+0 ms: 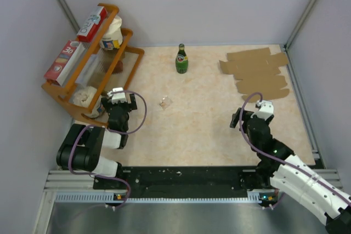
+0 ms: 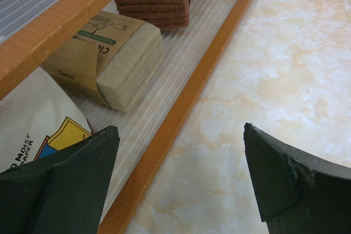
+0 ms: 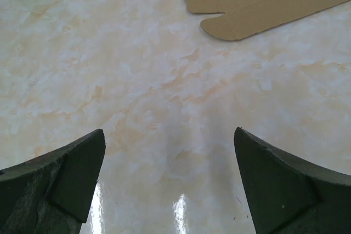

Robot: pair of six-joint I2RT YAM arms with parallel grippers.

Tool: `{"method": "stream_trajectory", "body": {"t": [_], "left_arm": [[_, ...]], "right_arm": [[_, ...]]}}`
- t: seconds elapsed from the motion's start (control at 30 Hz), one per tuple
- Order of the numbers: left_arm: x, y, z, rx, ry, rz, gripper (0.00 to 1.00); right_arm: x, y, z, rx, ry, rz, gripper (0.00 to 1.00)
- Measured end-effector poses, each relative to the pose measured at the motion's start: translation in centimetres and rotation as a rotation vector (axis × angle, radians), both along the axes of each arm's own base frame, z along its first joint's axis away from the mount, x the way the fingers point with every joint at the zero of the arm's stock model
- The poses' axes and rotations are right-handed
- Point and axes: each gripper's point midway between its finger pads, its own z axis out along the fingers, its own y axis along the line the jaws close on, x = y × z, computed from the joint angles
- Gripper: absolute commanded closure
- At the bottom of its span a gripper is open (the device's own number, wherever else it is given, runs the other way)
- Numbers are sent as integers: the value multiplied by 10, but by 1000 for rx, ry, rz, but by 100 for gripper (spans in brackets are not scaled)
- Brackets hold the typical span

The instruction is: Fold the paper box

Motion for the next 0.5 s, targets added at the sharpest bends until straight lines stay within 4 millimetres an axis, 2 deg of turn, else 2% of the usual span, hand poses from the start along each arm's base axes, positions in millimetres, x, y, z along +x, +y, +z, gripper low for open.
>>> {"method": "stream_trajectory", "body": {"t": [0.3,0.5], "left_arm": [[0,0,0,0,0,0,1],[0,0,0,0,0,0,1]], "right_arm": [[-1,-4,15,27,-58,-13,1],[1,-13,12,7,-48,-72,1]]}}
